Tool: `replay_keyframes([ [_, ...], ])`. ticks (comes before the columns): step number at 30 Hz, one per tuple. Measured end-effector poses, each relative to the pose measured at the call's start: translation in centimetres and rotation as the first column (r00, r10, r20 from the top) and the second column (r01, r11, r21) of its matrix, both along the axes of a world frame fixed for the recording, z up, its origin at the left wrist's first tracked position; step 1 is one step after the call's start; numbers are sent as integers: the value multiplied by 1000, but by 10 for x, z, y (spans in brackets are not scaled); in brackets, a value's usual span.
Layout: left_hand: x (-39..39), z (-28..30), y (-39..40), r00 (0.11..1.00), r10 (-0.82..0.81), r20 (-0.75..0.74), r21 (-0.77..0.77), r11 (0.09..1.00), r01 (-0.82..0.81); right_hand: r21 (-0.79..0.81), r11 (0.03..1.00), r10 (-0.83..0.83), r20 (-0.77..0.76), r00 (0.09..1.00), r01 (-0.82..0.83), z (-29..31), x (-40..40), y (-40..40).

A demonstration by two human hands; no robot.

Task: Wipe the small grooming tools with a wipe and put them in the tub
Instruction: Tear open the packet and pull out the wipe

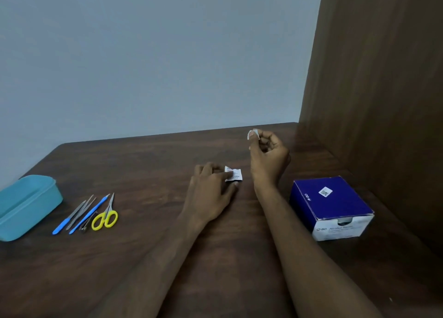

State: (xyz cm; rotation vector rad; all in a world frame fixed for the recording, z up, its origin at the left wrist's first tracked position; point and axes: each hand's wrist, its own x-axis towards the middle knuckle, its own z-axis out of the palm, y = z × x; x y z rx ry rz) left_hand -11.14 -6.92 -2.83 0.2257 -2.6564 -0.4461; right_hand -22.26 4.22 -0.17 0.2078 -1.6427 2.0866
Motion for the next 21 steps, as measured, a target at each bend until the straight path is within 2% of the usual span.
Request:
replay_keyframes([
  [4,1,1,0,1000,7,22,49,999,-8,47,999,4,-11,1000,-4,0,1,-4],
  [8,8,5,-6,994,16,-112,189,982,6,65,997,44,32,999,-46,-3,6,-8],
  [15,71,18,-64,972,153,-179,-71,983,-168,225,953,209,7,978,-205,0,36,-20],
  [18,115,21,-92,945,250,-211,-215,931,-295,285,916,288,22,957,-282,-3,51,-30],
  [21,158,24,-114,918,329,-221,-269,884,-382,384,849,391,5,920,-363,-4,66,-42],
])
